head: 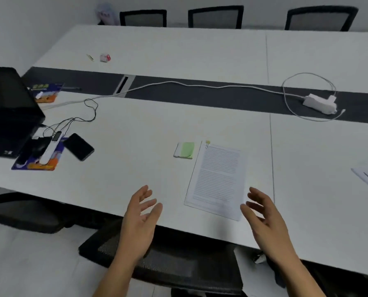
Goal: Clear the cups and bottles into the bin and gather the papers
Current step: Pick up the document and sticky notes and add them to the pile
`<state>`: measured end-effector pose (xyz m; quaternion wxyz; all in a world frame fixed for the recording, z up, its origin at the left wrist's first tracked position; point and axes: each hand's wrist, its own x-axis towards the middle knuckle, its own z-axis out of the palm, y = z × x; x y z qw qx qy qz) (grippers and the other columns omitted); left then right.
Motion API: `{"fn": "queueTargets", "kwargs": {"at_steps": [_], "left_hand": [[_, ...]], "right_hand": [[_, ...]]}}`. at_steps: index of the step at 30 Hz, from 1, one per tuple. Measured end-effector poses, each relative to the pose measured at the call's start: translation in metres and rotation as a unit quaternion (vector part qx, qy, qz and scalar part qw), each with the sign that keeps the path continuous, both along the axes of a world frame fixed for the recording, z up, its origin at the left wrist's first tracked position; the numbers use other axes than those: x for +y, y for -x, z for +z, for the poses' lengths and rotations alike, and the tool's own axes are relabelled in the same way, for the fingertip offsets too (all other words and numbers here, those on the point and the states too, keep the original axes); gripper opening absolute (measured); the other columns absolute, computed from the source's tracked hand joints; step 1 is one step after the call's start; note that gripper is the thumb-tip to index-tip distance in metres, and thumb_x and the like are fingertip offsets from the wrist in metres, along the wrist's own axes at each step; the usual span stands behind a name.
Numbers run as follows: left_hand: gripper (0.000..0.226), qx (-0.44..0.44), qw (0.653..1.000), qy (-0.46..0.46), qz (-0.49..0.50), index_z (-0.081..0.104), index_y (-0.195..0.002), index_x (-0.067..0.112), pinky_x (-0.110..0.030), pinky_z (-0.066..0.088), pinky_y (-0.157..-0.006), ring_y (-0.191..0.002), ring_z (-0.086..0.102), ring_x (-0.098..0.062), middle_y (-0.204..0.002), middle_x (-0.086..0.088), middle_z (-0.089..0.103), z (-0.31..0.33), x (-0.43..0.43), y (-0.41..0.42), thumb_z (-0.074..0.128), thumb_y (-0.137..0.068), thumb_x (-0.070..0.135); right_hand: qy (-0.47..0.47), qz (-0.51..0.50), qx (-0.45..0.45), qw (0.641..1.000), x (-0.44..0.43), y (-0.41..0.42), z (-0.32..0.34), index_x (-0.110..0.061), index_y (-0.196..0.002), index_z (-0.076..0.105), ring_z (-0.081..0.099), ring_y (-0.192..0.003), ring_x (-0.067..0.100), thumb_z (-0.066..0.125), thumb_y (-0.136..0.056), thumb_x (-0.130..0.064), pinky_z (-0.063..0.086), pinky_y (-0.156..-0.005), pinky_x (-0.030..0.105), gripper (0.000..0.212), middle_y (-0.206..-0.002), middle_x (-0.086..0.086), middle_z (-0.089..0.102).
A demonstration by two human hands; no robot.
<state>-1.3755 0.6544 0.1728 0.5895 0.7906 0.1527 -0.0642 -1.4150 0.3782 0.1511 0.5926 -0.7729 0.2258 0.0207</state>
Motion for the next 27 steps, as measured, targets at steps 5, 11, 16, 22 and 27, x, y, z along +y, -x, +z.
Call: {"fn": "queueTargets", "kwargs": {"at_steps": [5, 11, 16, 22, 27], "left_hand": [[0.057, 0.057, 0.998, -0.031, 0.006, 0.042, -0.143, 0.032, -0.021, 0.043, -0.092, -0.117, 0.054, 0.000, -0.139, 0.015, 0.046, -0.016, -0.047, -0.050, 0.066, -0.093, 0.021], [0.082, 0.139, 0.974, -0.156, -0.085, 0.012, -0.157, 0.031, -0.037, 0.022, -0.118, -0.150, 0.013, -0.017, -0.163, 0.006, -0.003, -0.077, -0.067, -0.149, 0.063, -0.093, 0.042], [0.091, 0.205, 0.939, -0.259, -0.097, 0.012, -0.157, 0.012, -0.045, 0.024, -0.117, -0.147, 0.019, -0.036, -0.160, -0.019, 0.013, -0.156, -0.074, -0.245, 0.060, -0.091, 0.052], [0.081, 0.185, 0.905, -0.368, -0.103, 0.040, -0.136, 0.000, -0.048, 0.041, -0.098, -0.129, 0.038, -0.040, -0.138, -0.023, 0.040, -0.201, -0.096, -0.290, 0.066, -0.084, 0.056], [0.082, 0.233, 0.914, -0.312, -0.116, 0.046, -0.132, 0.002, -0.042, 0.046, -0.096, -0.121, 0.053, -0.038, -0.132, -0.019, 0.053, -0.211, -0.072, -0.283, 0.082, -0.073, 0.047]], "right_hand": [[0.004, -0.008, 0.057, 0.998, -0.024, -0.051, -0.041, -0.036, -0.142, 0.043, 0.052, -0.121, 0.010, 0.064, -0.095, -0.024, 0.044, -0.096, 0.027, 0.054, -0.139, -0.009, 0.046], [0.070, 0.012, 0.159, 0.985, -0.038, -0.105, -0.109, -0.020, -0.154, 0.032, 0.029, -0.144, 0.023, 0.066, -0.092, -0.020, 0.029, -0.113, 0.034, 0.071, -0.157, 0.010, 0.032], [0.069, -0.034, 0.244, 0.967, -0.025, -0.122, -0.150, -0.008, -0.155, 0.022, 0.028, -0.145, 0.032, 0.069, -0.088, -0.037, 0.031, -0.115, 0.046, 0.087, -0.157, 0.016, 0.031], [0.207, -0.126, 0.320, 0.916, 0.007, -0.125, -0.170, -0.006, -0.152, 0.025, 0.039, -0.131, 0.037, 0.066, -0.087, -0.047, 0.043, -0.098, 0.047, 0.087, -0.146, 0.018, 0.037], [0.171, -0.173, 0.342, 0.908, 0.021, -0.134, -0.177, -0.007, -0.145, 0.034, 0.051, -0.124, 0.036, 0.083, -0.072, -0.044, 0.047, -0.096, 0.048, 0.095, -0.137, 0.014, 0.050]]}}
